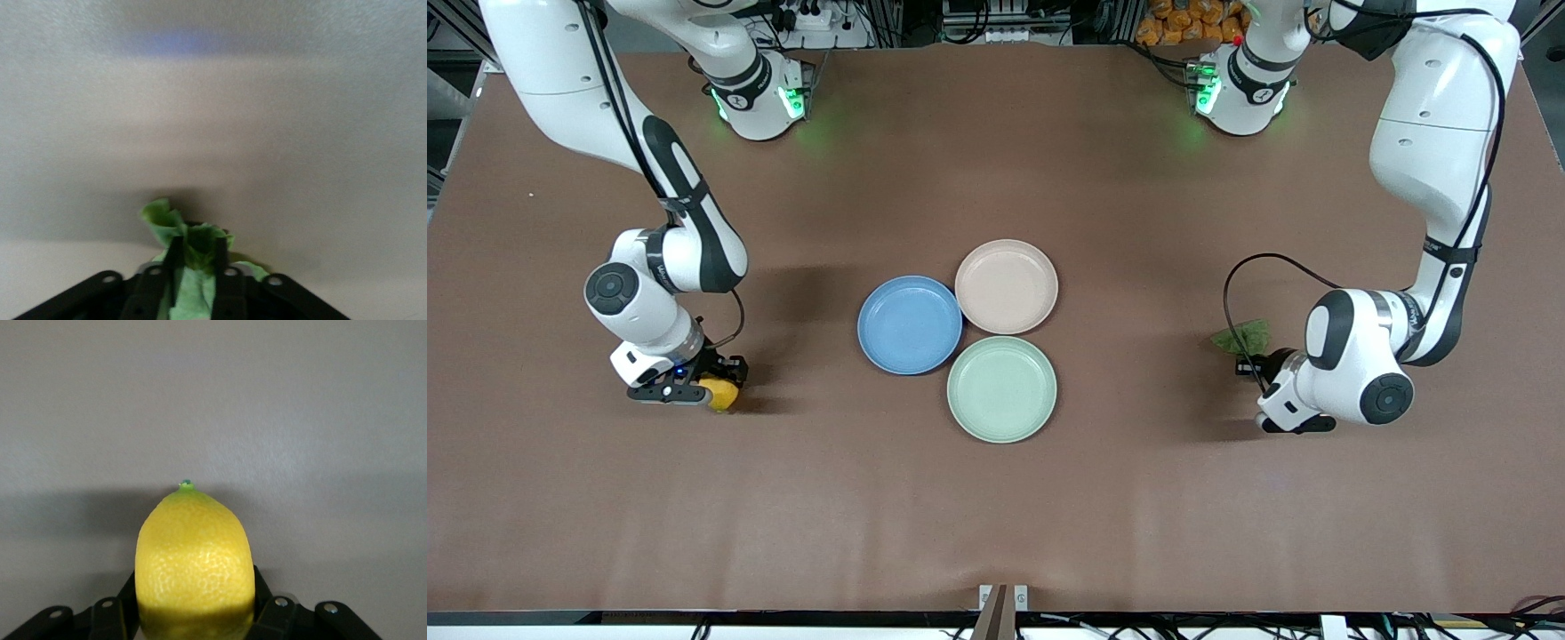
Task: Place lemon and lettuce in plates
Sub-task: 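Close the right gripper on the lemon while the left gripper grasps the lettuce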
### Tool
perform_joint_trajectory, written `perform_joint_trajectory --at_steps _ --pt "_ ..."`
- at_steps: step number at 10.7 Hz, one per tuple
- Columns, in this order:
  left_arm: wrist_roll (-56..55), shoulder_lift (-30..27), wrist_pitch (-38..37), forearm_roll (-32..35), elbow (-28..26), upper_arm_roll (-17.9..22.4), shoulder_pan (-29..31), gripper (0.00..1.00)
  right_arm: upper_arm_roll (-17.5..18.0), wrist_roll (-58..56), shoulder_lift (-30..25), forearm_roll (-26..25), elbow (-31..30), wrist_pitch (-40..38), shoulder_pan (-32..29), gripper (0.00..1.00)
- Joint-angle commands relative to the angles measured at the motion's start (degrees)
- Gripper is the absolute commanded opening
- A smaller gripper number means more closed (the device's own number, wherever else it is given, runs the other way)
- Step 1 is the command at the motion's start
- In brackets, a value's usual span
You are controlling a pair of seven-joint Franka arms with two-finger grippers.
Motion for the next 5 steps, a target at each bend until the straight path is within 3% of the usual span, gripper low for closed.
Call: perform_joint_trajectory --at_steps 1,5 --pt "1.11 -2.07 -1.23 -0.81 -0.76 -0.34 0.56 0.05 1.5 4.29 -0.99 0.69 2.27 -0.98 2.35 0.0" --pt "-4.84 -6.9 -10.09 -8.54 1.95 -0.61 -0.66 0.0 2.74 26.68 -2.49 0.6 7.0 -8.6 18.32 0.0"
